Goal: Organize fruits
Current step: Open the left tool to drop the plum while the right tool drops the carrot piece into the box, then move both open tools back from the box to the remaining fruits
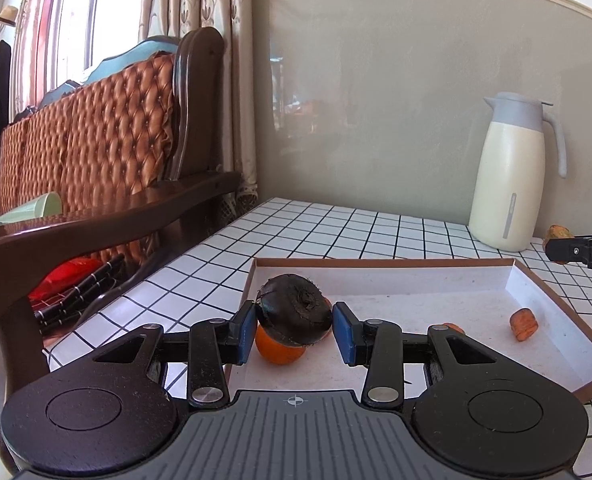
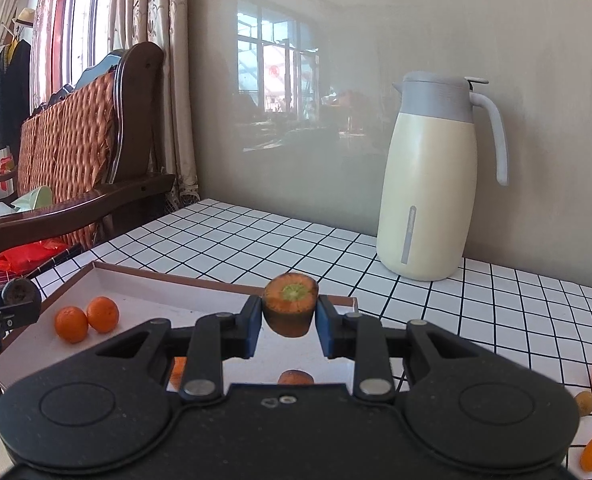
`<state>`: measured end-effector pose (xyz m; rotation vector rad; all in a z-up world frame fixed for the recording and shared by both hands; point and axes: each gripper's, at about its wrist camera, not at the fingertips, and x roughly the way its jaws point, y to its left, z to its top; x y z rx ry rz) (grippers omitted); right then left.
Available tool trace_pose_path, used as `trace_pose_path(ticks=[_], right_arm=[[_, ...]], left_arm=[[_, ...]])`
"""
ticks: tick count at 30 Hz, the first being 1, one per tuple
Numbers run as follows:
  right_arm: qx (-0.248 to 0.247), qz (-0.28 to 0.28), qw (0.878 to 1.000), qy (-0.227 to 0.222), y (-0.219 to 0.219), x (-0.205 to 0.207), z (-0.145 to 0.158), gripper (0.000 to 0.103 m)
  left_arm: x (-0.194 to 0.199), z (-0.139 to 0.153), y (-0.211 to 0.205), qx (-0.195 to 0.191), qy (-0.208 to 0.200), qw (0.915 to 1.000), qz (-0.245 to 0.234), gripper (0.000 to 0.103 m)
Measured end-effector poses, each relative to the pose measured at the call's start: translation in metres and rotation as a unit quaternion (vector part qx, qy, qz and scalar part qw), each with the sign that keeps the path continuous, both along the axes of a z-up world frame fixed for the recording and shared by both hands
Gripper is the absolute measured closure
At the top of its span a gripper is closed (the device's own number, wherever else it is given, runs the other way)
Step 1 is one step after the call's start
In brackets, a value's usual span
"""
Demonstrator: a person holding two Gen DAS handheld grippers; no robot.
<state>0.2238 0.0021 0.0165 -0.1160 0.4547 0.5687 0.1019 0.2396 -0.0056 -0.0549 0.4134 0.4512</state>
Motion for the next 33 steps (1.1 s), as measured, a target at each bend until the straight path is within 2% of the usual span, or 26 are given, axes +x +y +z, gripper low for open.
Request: trace_pose_path(ticks=[9, 10, 11, 12, 13, 14, 16, 33], right_arm=[[-0.003, 0.020, 0.999, 0.026, 0.010, 0.025, -0.011, 0.082], [-0.011, 0.025, 0.999, 0.031, 0.013, 0.027, -0.012, 0.074], [-0.022, 0.017, 0.999, 0.034, 0.016, 0.030, -0.014, 0.051], [-0.021, 0.004, 0.999, 0.030, 0.015, 0.031, -0.015, 0.031], [-0.007, -0.010, 1.000, 0.018, 0.011, 0.030, -0.016, 0.005], [0.006, -0.014, 1.000, 0.008, 0.007, 0.028, -0.016, 0.009], [0.009, 0.001, 1.000, 0.017, 0.005, 0.030, -0.017, 0.011], [0.011, 0.018, 0.999, 0.028, 0.009, 0.017, -0.018, 0.006]], left_arm=[[0.024, -0.001, 0.009, 0.001, 0.002, 1.0000, 0.008, 0.062], [0.029, -0.002, 0.010, 0.003, 0.005, 0.9999, 0.009, 0.061], [0.032, -0.003, 0.009, 0.007, 0.005, 0.9998, 0.017, 0.046], [0.033, -0.005, 0.008, 0.012, 0.001, 0.9995, 0.027, 0.009], [0.033, -0.005, 0.004, 0.025, -0.009, 0.9991, 0.034, 0.000], [0.034, -0.006, 0.001, 0.035, -0.012, 0.9988, 0.031, 0.000], [0.038, -0.006, -0.001, 0.033, -0.004, 0.9992, 0.021, 0.000], [0.021, 0.001, -0.001, 0.027, -0.023, 0.9990, 0.026, 0.000]])
